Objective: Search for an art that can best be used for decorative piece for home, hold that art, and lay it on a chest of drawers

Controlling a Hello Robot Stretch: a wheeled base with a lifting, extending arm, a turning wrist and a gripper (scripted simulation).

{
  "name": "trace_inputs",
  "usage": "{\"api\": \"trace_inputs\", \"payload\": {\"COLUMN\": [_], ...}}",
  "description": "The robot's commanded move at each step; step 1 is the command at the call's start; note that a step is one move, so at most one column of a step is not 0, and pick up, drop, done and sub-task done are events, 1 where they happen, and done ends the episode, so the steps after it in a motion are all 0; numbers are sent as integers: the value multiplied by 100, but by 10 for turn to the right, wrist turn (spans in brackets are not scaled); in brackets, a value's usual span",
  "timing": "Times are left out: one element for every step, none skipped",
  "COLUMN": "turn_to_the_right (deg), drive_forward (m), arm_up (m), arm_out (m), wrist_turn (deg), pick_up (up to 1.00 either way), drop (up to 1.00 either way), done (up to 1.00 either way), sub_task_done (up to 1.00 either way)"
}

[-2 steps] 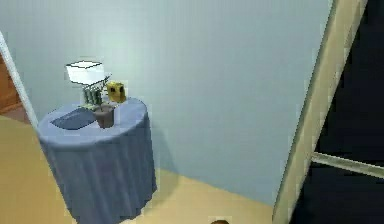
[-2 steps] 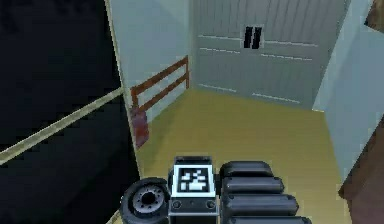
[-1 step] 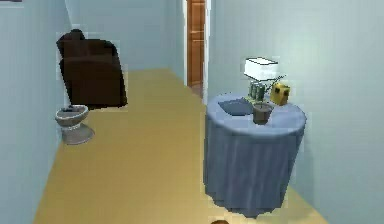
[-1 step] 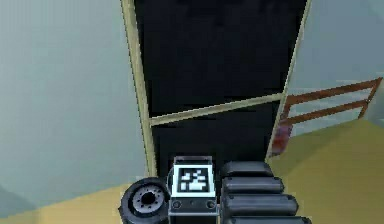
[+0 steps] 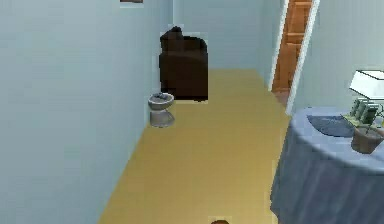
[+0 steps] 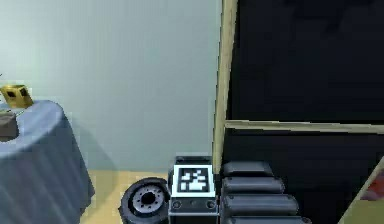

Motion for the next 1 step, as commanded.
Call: {"api": "trace_inputs", "payload": {"turn_to_the_right": [0], "drive_forward": [100], "arm_up": [0], "arm_out": [0], "wrist_turn": [0], "pick_up": [0], "drop": [0], "done": [0], "sub_task_done": [0]}}
